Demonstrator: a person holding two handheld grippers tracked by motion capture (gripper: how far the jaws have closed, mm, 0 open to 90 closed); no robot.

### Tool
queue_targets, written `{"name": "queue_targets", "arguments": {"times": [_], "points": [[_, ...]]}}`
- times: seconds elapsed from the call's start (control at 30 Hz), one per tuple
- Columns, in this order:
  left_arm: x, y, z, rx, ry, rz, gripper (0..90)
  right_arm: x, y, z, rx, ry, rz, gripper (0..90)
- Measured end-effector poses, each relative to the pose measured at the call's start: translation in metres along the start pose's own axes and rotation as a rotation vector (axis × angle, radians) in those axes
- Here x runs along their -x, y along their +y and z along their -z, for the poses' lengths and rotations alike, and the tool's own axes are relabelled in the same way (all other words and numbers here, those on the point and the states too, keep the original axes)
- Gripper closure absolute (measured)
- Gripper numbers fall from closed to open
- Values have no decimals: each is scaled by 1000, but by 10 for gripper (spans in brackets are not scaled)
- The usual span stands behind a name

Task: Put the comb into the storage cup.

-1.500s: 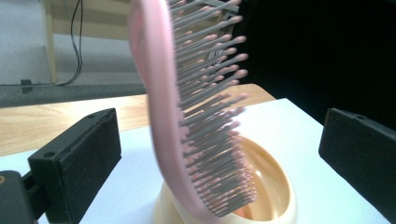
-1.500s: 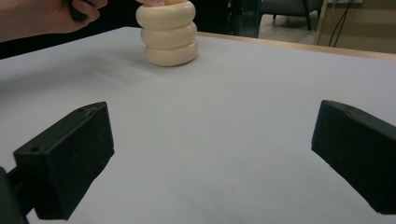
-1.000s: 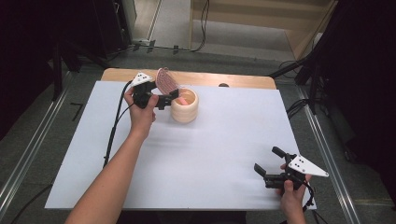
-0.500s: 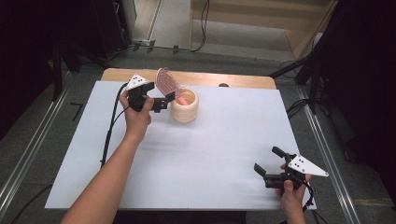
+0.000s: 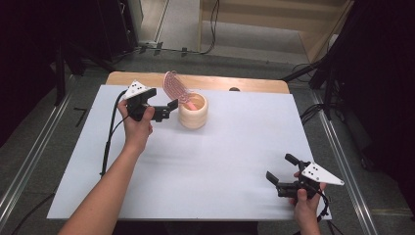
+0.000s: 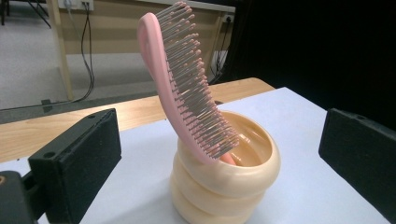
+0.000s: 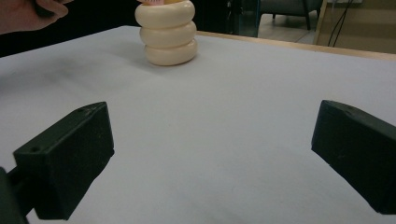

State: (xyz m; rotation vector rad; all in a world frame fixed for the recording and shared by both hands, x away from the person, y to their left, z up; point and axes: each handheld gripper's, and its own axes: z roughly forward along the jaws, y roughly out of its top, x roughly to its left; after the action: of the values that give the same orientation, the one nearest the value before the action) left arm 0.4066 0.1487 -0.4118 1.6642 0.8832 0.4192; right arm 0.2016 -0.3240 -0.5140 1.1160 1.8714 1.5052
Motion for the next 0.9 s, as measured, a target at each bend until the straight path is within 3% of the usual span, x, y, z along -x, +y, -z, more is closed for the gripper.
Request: {"name": "queue_targets", "arguments": {"times": [0.9], "points": [[7, -20, 39, 13, 15, -46, 0, 0, 0, 0, -2, -3, 0, 0]]}}
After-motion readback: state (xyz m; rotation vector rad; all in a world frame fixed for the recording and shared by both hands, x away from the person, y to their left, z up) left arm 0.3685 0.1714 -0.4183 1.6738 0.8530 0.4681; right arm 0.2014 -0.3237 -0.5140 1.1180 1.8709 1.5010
